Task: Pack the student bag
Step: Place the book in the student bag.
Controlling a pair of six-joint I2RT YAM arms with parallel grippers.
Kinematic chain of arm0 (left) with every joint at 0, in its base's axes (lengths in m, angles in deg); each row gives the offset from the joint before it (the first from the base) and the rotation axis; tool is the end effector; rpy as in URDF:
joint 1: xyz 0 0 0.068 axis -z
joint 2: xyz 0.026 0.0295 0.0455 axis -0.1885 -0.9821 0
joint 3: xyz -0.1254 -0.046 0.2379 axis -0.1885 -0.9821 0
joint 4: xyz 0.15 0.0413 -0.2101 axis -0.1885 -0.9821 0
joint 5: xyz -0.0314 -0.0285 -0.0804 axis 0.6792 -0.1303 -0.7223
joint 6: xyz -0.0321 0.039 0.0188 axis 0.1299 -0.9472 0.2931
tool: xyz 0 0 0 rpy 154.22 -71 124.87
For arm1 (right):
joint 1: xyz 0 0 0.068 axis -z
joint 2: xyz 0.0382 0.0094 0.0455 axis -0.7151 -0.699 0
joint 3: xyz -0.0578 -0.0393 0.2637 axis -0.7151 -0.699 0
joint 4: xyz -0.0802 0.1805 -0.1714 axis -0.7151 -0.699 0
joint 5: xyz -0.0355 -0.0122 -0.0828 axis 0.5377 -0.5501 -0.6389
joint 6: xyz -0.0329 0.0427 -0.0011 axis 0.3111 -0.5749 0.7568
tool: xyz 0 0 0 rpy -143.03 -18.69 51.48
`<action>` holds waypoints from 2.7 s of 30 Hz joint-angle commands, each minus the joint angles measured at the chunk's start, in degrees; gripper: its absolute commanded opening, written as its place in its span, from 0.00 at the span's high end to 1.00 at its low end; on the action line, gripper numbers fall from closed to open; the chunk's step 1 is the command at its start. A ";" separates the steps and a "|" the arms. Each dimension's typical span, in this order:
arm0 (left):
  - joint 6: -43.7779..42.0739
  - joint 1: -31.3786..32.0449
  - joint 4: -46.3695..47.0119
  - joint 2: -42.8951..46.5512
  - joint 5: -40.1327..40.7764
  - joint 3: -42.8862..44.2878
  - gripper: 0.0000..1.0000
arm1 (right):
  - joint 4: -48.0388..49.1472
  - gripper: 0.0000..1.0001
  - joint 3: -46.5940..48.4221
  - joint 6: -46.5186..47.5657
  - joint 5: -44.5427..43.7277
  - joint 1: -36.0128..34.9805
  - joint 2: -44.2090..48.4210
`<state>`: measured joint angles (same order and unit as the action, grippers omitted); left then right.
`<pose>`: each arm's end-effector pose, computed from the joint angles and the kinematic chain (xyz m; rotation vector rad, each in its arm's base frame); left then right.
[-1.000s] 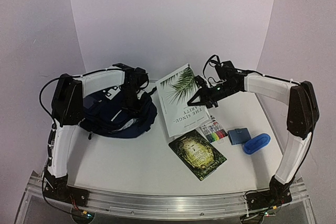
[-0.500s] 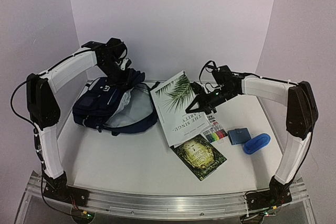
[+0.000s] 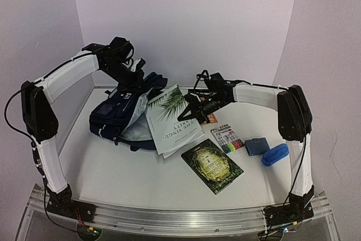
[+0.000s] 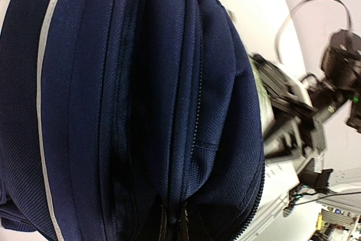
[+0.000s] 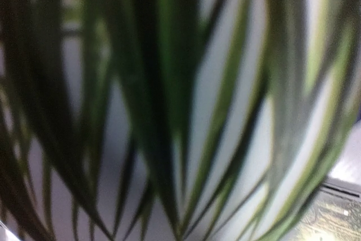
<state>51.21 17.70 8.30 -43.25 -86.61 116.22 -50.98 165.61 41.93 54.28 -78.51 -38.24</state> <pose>0.3475 -0.2042 0.3494 0.3808 2.5970 -0.7918 0.3820 0.2850 0.2135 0.5565 -2.4458 -1.7481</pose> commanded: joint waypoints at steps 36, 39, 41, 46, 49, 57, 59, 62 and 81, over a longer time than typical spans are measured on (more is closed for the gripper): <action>11.66 0.45 18.68 5.80 -17.61 2.38 1.00 | 55.82 1.00 2.00 -35.99 -29.52 -10.98 -9.99; 11.70 0.53 18.84 5.67 -17.80 2.58 1.00 | 55.96 1.00 3.82 -37.31 -29.33 -12.47 -11.32; 11.83 0.51 18.91 5.51 -18.13 2.53 1.00 | 56.16 1.00 4.33 -37.38 -29.94 -13.51 -11.59; 12.48 0.85 19.92 4.91 -19.09 2.84 1.00 | 56.61 1.00 7.03 -39.96 -32.02 -14.94 -14.36; 12.59 1.12 19.34 4.38 -19.88 4.06 1.00 | 56.72 1.00 9.78 -40.78 -32.79 -15.51 -16.57; 11.84 1.54 17.47 6.24 -19.18 1.91 1.00 | 55.17 0.61 13.49 -38.41 -35.13 -18.06 -19.53; 11.72 1.26 17.71 7.23 -17.28 0.38 1.00 | 52.97 0.45 13.20 -36.82 -36.00 -17.71 -18.92; 11.82 0.62 18.17 8.37 -15.27 -1.43 1.00 | 48.42 0.24 10.40 -34.49 -36.51 -16.11 -16.22; 9.86 -0.21 16.73 8.48 -13.66 -1.13 1.00 | 42.99 0.34 -0.40 -34.41 -37.51 -14.21 -7.22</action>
<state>63.79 17.83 19.11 -39.04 -99.34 112.98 -8.48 164.21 7.08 16.29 -92.32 -45.83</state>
